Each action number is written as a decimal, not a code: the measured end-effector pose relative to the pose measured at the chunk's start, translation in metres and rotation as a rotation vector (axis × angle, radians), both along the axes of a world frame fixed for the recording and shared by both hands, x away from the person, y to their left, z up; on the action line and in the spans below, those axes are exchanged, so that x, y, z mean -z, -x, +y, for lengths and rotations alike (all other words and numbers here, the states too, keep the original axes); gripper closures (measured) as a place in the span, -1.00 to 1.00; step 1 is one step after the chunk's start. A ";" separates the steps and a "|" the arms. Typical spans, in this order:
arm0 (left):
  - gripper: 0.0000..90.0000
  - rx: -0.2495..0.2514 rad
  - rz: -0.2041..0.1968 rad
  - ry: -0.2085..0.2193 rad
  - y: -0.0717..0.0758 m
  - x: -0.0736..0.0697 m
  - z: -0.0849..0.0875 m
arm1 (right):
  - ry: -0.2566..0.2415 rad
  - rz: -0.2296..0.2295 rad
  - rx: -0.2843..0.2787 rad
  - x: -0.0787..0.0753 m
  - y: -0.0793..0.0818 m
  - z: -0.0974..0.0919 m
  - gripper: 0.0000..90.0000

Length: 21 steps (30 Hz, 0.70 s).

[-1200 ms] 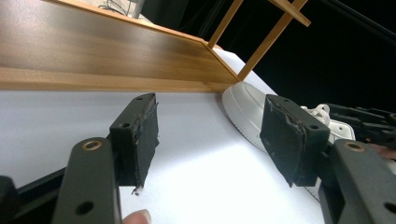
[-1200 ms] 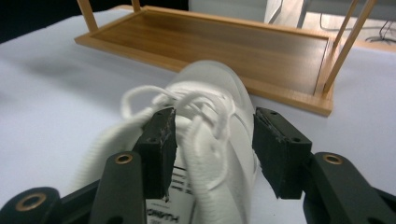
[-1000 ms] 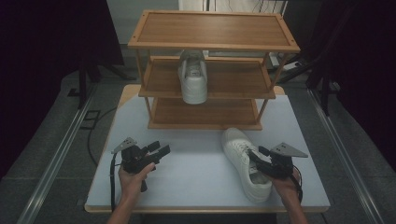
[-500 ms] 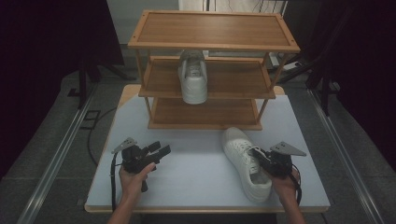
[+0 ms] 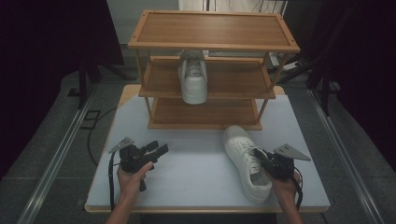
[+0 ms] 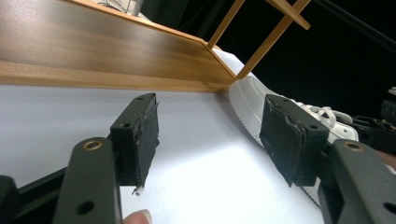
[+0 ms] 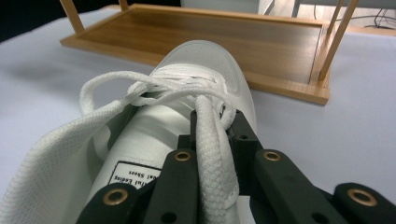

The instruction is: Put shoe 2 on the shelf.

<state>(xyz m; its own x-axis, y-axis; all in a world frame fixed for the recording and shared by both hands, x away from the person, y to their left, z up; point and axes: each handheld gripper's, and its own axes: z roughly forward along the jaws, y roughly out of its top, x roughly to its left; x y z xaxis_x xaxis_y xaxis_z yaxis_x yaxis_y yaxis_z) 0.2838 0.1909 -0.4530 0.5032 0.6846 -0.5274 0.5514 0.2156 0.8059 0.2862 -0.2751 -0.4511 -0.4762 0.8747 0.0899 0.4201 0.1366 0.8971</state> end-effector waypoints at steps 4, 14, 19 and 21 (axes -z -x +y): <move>-0.18 -0.001 0.001 0.005 0.000 0.000 0.001 | -0.061 -0.016 -0.005 -0.004 0.006 -0.001 0.86; -0.18 -0.006 -0.012 0.027 0.001 -0.005 0.004 | -0.201 -0.047 -0.005 -0.014 0.017 -0.004 0.86; -0.17 -0.020 -0.016 0.054 0.002 -0.007 0.010 | -0.234 -0.059 -0.010 -0.019 0.020 -0.004 0.86; -0.17 -0.023 -0.022 0.052 0.003 -0.008 0.011 | -0.247 -0.068 0.000 -0.021 0.022 -0.004 0.86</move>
